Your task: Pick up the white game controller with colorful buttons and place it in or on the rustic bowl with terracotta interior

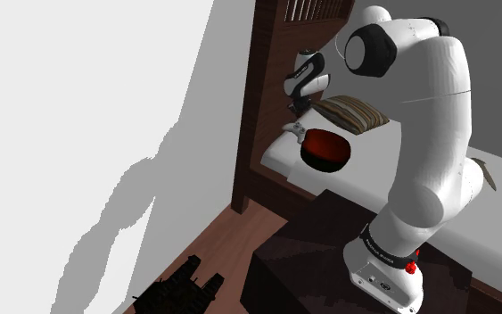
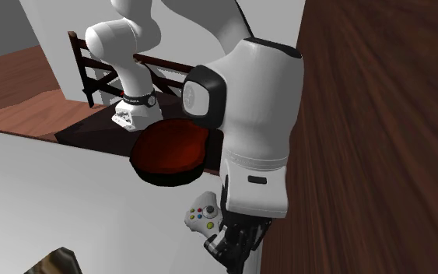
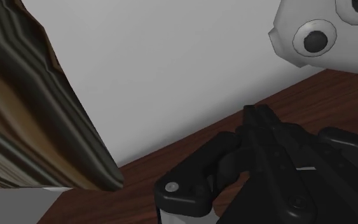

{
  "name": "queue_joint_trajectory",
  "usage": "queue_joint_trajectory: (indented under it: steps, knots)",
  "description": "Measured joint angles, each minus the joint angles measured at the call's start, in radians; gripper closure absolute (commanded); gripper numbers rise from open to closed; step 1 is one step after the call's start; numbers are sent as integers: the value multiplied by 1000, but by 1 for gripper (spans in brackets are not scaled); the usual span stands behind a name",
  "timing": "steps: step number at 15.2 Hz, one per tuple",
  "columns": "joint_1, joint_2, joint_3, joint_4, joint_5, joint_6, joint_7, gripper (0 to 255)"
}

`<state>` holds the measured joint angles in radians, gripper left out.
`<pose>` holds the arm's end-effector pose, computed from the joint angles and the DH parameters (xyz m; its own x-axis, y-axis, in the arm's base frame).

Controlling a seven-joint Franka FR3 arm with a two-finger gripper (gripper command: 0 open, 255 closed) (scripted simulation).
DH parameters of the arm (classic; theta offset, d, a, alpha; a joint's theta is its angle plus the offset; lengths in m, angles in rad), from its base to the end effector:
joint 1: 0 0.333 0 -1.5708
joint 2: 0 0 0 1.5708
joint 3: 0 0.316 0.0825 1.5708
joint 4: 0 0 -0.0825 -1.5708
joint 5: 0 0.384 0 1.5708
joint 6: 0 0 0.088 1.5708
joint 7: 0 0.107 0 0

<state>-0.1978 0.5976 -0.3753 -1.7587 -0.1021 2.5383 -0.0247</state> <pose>0.5903 -0.3463 0.2690 0.9202 -0.3468 0.1816 -0.3866 -0.8779 0.2825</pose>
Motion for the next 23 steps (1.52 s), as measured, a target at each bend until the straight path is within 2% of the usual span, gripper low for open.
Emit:
queue_joint_trajectory:
  steps: [1,2,5,12,23]
  knots:
    - [-2,0,2,1,-2,-1,2,255]
    - [-2,0,2,0,-2,0,2,0]
    - [-9,-27,20,-28,8,-36,-33,0]
    - [-56,-156,98,-134,67,-255,-232,0]
    - [-73,-108,111,-163,86,-202,-261,0]
